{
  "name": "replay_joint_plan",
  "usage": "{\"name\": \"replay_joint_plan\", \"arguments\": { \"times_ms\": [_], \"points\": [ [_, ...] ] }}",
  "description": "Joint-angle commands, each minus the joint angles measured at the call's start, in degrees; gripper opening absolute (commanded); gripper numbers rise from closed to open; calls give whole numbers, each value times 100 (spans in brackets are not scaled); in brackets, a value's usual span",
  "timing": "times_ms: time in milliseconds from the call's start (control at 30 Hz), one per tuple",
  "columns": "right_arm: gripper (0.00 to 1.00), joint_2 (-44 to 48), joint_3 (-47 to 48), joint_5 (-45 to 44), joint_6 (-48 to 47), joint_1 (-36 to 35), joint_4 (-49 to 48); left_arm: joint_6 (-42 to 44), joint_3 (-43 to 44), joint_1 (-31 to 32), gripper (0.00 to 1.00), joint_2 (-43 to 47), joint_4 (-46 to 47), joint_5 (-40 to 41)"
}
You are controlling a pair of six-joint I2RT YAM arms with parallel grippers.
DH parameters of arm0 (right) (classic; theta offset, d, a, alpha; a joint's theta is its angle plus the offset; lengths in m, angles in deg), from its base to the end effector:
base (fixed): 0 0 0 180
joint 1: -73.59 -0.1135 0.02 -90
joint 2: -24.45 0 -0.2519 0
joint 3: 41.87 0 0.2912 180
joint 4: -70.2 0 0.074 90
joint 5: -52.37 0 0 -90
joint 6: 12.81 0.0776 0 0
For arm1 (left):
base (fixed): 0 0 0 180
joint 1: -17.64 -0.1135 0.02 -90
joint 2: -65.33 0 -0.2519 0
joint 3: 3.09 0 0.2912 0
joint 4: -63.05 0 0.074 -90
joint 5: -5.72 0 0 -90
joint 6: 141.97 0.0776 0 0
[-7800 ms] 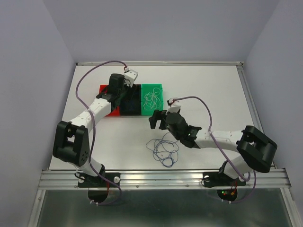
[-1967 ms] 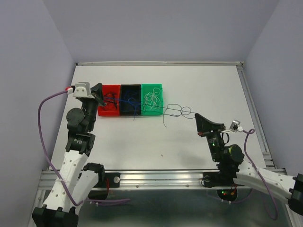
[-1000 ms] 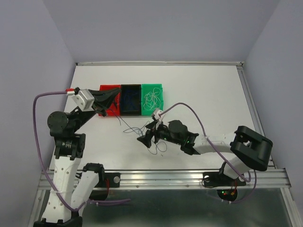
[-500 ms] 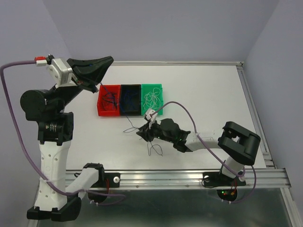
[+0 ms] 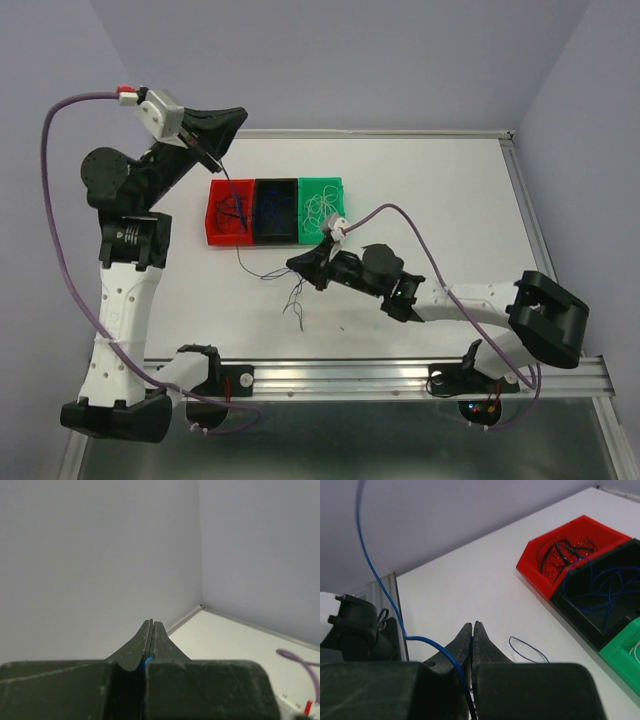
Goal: Untangle the cables
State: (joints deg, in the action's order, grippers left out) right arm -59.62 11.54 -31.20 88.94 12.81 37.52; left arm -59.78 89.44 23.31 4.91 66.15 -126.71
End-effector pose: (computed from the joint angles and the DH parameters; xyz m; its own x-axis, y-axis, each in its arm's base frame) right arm 0.1855 0.3494 0.2209 -0.1709 0.1090 -0.9792 -0.9061 0.3730 0.1997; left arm 0.2432 -0.0768 0.5630 0.4840 -0.1488 -0.8623 0.6937 0.6660 0.2744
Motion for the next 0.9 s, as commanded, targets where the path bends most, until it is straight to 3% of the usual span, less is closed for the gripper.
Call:
{"name": "replay_joint_plan", "arguments": {
  "times_ms": [0, 67, 133, 267, 333, 467, 600, 633, 700, 767, 833, 867],
  "points": [
    [0, 408, 364, -203, 56, -66, -280, 561, -775, 22, 0, -346, 13, -729],
    [2, 453, 480, -388, -67, -66, -280, 754, -1136, 22, 0, -409, 22, -1432],
    [17, 462, 646, -433, -216, -66, -166, 920, -1383, 22, 0, -365, 31, -2063],
    [21, 514, 691, -617, -296, -66, -33, 1124, -2077, 39, 0, 30, 171, -2593],
    [47, 541, 717, -617, -349, -66, -7, 1256, -2429, 57, 0, 258, 242, -2883],
    [44, 611, 814, -1116, -287, -66, 72, 1388, -2799, 83, 2, 470, 242, -3367],
    [48, 655, 945, -1732, -182, -66, 238, 1554, -3124, 83, 4, 532, 154, -3570],
    [42, 664, 972, -1821, -164, -66, 282, 1598, -3151, 92, 5, 532, 128, -3613],
    [10, 673, 964, -2031, -129, -66, 318, 1730, -3212, 92, 5, 488, -12, -3675],
    [1, 673, 946, -2129, -138, -66, 309, 2036, -3230, 127, 6, 461, -266, -3676],
    [1, 664, 885, -2120, -138, -66, 301, 2205, -3221, 136, 6, 435, -434, -3632],
    [9, 682, 832, -2103, -138, -66, 309, 2231, -3221, 136, 6, 452, -470, -3501]
  ]
}}
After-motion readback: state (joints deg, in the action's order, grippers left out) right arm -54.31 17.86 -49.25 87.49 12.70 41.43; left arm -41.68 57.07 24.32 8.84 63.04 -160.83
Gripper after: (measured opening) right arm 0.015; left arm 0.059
